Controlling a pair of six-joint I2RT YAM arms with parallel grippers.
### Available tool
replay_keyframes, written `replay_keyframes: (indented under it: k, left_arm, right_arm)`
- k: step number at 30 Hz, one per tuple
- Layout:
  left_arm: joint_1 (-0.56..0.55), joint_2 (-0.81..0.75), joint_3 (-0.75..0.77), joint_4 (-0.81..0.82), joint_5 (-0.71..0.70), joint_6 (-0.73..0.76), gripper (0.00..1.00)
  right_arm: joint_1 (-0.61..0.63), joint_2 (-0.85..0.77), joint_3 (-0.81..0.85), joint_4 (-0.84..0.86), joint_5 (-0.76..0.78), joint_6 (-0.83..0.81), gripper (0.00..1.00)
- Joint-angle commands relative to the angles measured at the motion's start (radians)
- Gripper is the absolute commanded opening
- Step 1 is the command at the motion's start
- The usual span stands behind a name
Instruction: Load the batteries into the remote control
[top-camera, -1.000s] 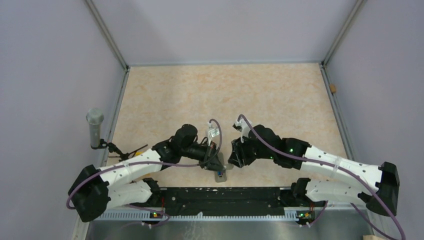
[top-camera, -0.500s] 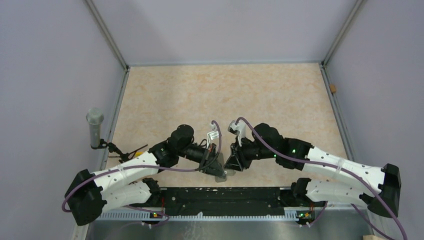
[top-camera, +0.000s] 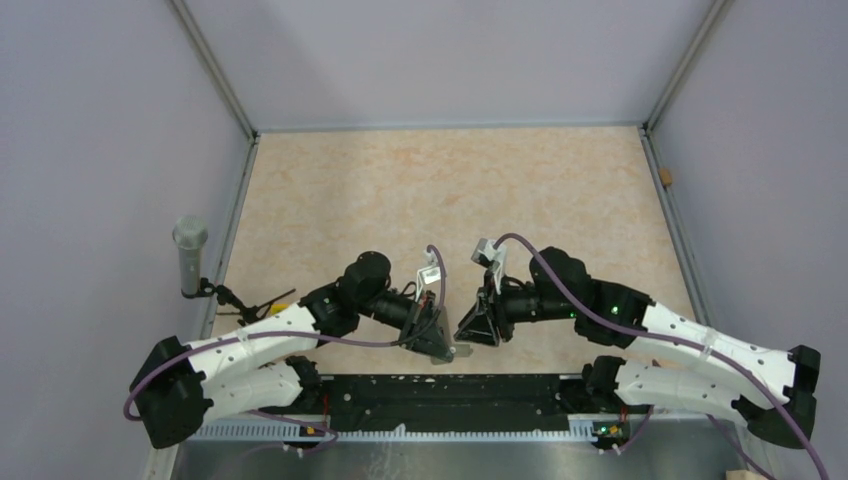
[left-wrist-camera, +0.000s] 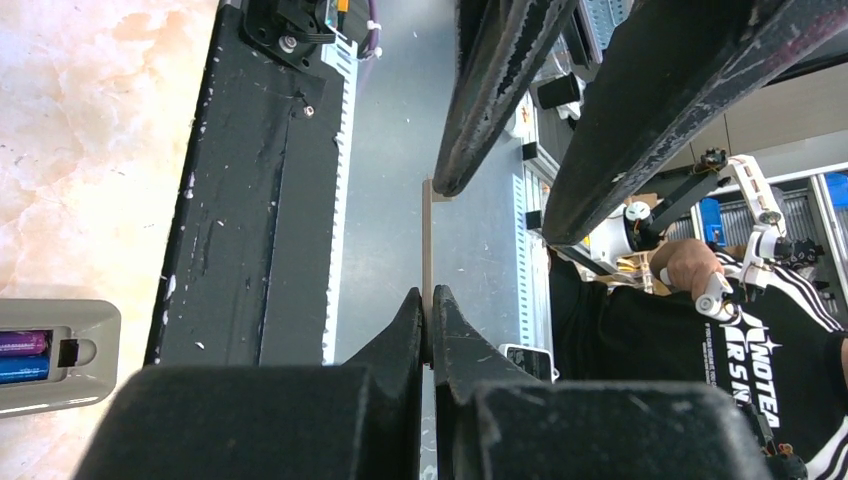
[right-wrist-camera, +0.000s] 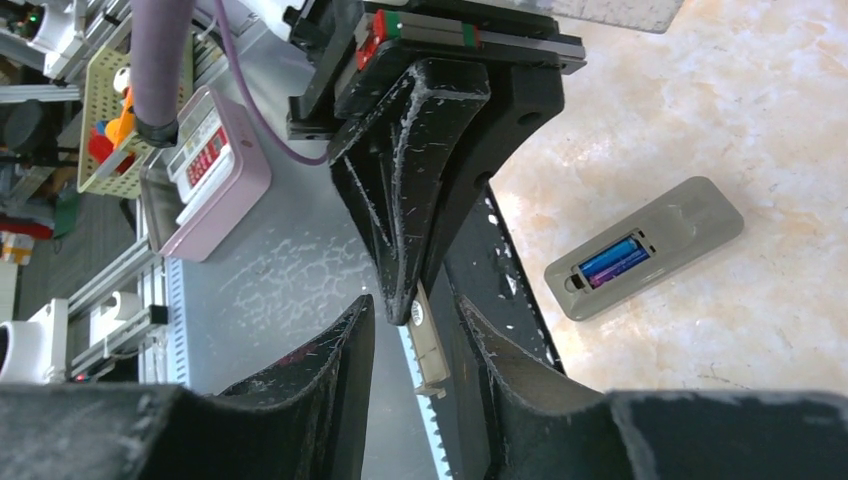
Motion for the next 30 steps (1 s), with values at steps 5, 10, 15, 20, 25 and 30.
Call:
replay_keyframes:
  k: [5, 10, 15, 20, 25, 30]
  left_arm:
    - [-0.019, -0.035, 0.015, 0.065, 0.037, 0.005, 0.0]
    - [-0.025, -0.042, 0.012, 0.073, 0.04, 0.001, 0.0]
    - [-0.031, -0.039, 0.01, 0.075, 0.035, 0.001, 0.0]
    - [-0.033, -0.035, 0.011, 0.072, 0.033, 0.004, 0.0]
    - [-0.034, -0.03, 0.012, 0.06, 0.022, 0.008, 0.05]
    - [-0.033, -0.026, 0.023, 0.007, -0.018, 0.026, 0.35]
  right_arm:
    - [-0.006, -0.01, -0.044, 0.014, -0.089, 0.028, 0.33]
    - [-0.005, -0.002, -0.072, 0.054, -0.144, 0.037, 0.33]
    - [-0.006, -0.004, -0.087, 0.077, -0.181, 0.047, 0.3]
    - [-0.004, 0.001, -0.093, 0.095, -0.196, 0.053, 0.07]
    - [-0.006, 0.009, -0.098, 0.111, -0.197, 0.057, 0.0]
    - [-0.005, 0.002, -0.088, 0.089, -0.161, 0.049, 0.0]
